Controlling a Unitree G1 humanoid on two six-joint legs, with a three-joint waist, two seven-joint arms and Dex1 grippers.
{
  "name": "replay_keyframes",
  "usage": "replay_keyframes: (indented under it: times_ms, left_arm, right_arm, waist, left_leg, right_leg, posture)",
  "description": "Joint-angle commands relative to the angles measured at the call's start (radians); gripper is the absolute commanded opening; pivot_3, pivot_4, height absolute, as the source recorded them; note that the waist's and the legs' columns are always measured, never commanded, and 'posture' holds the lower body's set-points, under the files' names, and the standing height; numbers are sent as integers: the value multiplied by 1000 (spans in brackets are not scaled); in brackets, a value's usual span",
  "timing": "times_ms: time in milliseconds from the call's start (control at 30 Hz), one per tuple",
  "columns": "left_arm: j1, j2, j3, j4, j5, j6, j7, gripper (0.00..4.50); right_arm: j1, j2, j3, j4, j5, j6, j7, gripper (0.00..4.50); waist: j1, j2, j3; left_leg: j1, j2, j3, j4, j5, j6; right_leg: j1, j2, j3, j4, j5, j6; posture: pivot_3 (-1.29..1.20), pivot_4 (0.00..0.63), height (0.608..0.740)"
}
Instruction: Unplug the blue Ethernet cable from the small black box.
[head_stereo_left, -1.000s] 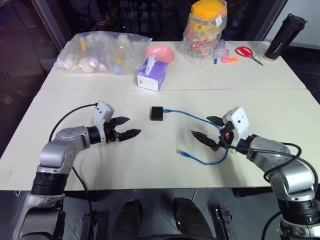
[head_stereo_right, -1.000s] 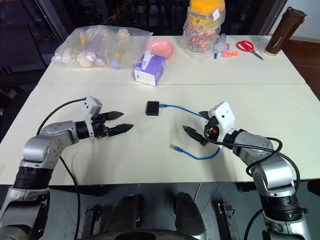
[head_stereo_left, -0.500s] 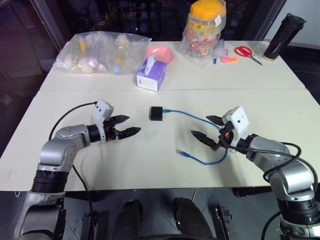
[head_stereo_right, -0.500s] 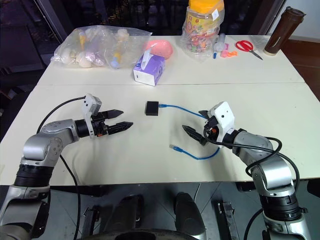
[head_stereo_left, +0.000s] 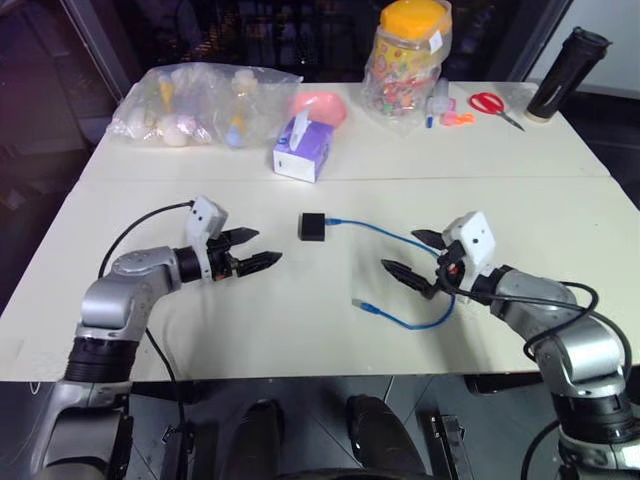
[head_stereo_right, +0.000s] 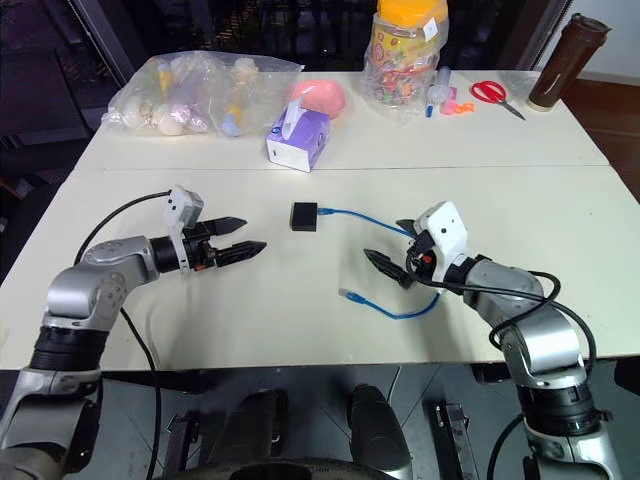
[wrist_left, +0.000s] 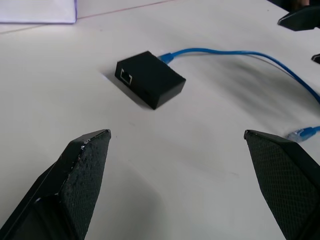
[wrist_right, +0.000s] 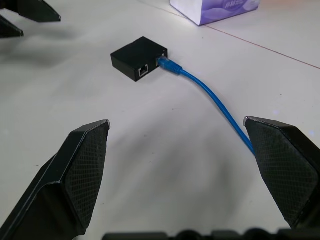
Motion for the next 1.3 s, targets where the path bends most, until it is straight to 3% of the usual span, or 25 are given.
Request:
replay_keyframes:
  times_ms: [33, 200, 367, 533, 600, 633, 867, 1067, 1167, 1233, 1300]
  left_arm:
    - [-76, 96, -54, 20, 50, -62, -149, 4481]
    - [-157, 209, -89, 72, 63, -60, -306, 4481]
    - [-102, 224, -32, -11, 32, -17, -269, 4481]
    - [0, 214, 15, -111, 10, 30, -199, 4481]
    - [32, 210, 30, -143, 3, 43, -168, 4500]
    - [48, 210, 39, -158, -2, 48, -155, 4500]
    - [78, 203, 53, -145, 5, 38, -113, 4500]
    - [-39, 131, 31, 45, 51, -48, -91, 4500]
    - [-199, 55, 65, 258, 5, -43, -121, 4500]
    - [-288, 26, 77, 361, -21, -22, -175, 4500]
    - [-391, -6, 77, 484, -50, 10, -266, 4500]
  right_arm:
    - [-163, 18, 92, 218, -91, -137, 81, 4500]
    - [-465, 146, 205, 744, -219, -363, 178, 4500]
    - [-667, 259, 255, 1189, -325, -558, 238, 4500]
    - [-778, 341, 275, 1446, -416, -668, 238, 4500]
    - [-809, 361, 273, 1504, -443, -679, 234, 3969]
    - [-819, 367, 280, 1524, -463, -691, 235, 3683]
    - [-853, 372, 315, 1555, -566, -784, 217, 249]
    - [-892, 282, 393, 1488, -731, -1051, -22, 95]
    - [-883, 160, 385, 1324, -800, -1242, -195, 95]
    - [-859, 116, 358, 1234, -791, -1300, -230, 95]
    - [-815, 73, 321, 1120, -765, -1314, -243, 95]
  waist:
    - [-4, 0, 0]
    - [-21, 0, 1]
    - [-20, 0, 1]
    - [-29, 0, 1]
    - [-30, 0, 0]
    - [-32, 0, 0]
    - [-45, 0, 1]
    - [-41, 0, 1]
    - [-38, 1, 1]
    - [-32, 0, 1]
    - [-35, 0, 1]
  left_leg:
    - [0, 0, 0, 0, 0, 0]
    - [1, 1, 0, -1, 0, 0]
    - [-1, 1, 0, -9, 0, 0]
    - [-3, 2, 0, -11, 0, 0]
    - [-1, 2, 0, -10, 0, 0]
    - [1, 2, 1, -10, 0, 0]
    - [14, 2, -1, -7, 3, -1]
    - [15, 1, -1, -7, 4, -3]
    - [10, 0, -1, -7, 5, -3]
    - [-3, 0, -2, -7, 6, -5]
    - [-2, 0, -1, -8, 6, -5]
  right_leg:
    - [0, 0, 0, 0, 1, -1]
    - [0, 2, 0, 0, 1, -1]
    - [-5, 0, -1, 0, 4, 5]
    - [-9, 0, -3, 3, 4, 5]
    - [-9, 0, -3, 6, 4, 4]
    - [-8, 0, -3, 7, 3, 4]
    - [5, 2, -3, 10, 2, -2]
    - [6, 1, -2, 10, 2, -2]
    - [1, 0, -2, 11, 4, 2]
    - [-12, 0, -3, 12, 5, 3]
    - [-13, 0, -3, 12, 5, 4]
  posture:
    - [0, 150, 739]
    - [0, 150, 739]
    - [0, 150, 739]
    - [0, 150, 739]
    - [0, 150, 739]
    - [0, 150, 739]
    - [0, 150, 739]
    - [0, 150, 739]
    - [0, 150, 739]
    - [0, 150, 739]
    - [0, 150, 739]
